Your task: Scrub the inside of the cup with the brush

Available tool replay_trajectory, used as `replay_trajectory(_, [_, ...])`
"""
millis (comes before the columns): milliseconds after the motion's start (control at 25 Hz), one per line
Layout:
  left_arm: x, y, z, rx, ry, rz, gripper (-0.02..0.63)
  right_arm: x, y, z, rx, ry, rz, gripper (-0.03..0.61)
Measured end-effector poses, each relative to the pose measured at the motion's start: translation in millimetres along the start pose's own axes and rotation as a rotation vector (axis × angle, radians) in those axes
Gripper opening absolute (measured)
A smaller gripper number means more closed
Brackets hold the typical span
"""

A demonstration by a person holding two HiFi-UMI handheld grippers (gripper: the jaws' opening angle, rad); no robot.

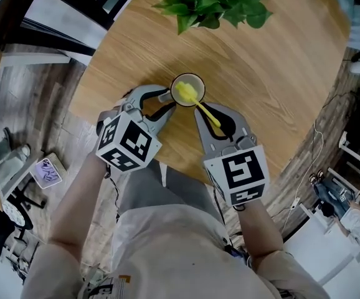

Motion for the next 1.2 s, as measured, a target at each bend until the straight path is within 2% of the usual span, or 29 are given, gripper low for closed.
replay_trajectory(160, [3, 2, 5, 0.022, 0.017, -0.021, 0.074, 2, -3, 4, -0.003, 0.019, 0.004, 0.032])
replay_trajectory(280, [3, 2, 7, 0.028, 0.008, -0.021, 0.072, 4, -5, 6, -0.008, 0.038, -0.001, 0.032])
replay_trajectory(560, [3, 0, 8, 0.040, -0.001, -0.039, 0.069, -5, -8, 2, 0.000, 0.207, -0.210, 0.032])
replay_trajectory(760, [0, -1, 10, 0.061, -0.006, -0.020, 0.069, -11, -11, 12, -0.037, 0.292, -0.286, 0.032])
replay_trajectory(1000, [-5, -6, 14, 0.118, -0.006, 0.061, 0.067, -9, -5, 25, -0.076, 0.389, -0.372, 0.032])
replay_trajectory(1200, [-6, -7, 14, 0.144, 0.002, 0.093, 0.067, -12, -9, 36, -0.116, 0.361, -0.327, 0.032])
Point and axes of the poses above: the fingertips, and each gripper's own axes: z forward along the fingers, y to its left, x out of its underside, the point moved 8 cm from there along -z, backward along the fingers, and after that the axes turned 9 degrees about y, right-handed, at the moved point
